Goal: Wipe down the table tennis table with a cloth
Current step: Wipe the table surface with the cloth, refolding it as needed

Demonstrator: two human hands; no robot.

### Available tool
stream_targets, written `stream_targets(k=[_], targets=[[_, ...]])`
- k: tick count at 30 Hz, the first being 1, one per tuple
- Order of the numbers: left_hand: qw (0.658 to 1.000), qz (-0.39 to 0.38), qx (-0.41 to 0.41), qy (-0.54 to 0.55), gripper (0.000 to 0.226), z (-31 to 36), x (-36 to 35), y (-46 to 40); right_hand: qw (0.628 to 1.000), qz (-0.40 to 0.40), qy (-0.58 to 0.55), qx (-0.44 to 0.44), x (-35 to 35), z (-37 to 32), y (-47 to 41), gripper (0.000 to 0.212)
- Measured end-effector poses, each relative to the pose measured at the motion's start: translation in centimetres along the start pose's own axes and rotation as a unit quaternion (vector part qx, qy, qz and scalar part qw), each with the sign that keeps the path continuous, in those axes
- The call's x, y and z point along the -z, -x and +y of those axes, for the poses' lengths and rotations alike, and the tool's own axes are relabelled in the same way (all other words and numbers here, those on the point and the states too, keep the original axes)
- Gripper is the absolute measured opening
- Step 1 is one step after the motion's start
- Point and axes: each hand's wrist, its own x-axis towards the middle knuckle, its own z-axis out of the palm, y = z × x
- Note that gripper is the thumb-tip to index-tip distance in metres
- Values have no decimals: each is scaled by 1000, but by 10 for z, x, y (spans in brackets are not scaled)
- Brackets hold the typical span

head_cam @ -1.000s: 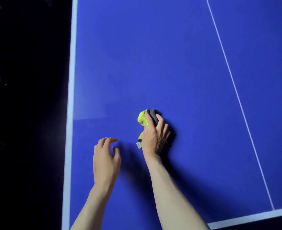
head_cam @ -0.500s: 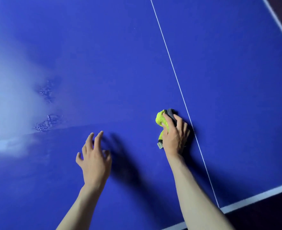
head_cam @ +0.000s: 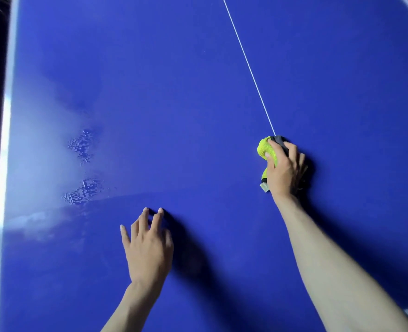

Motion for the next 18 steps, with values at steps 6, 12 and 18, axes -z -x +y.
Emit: stream_targets(k=[6, 12, 18], targets=[[993, -27, -60, 94, 32, -40, 25, -17, 1000, -12, 23, 1, -23, -73, 45, 43], [985, -3, -39, 169, 32, -136, 66, -26, 999, -23, 27, 9, -49, -188, 118, 43], [970, -6, 24, 242, 26, -284, 100, -40, 999, -38, 19, 26, -72, -313, 202, 39]])
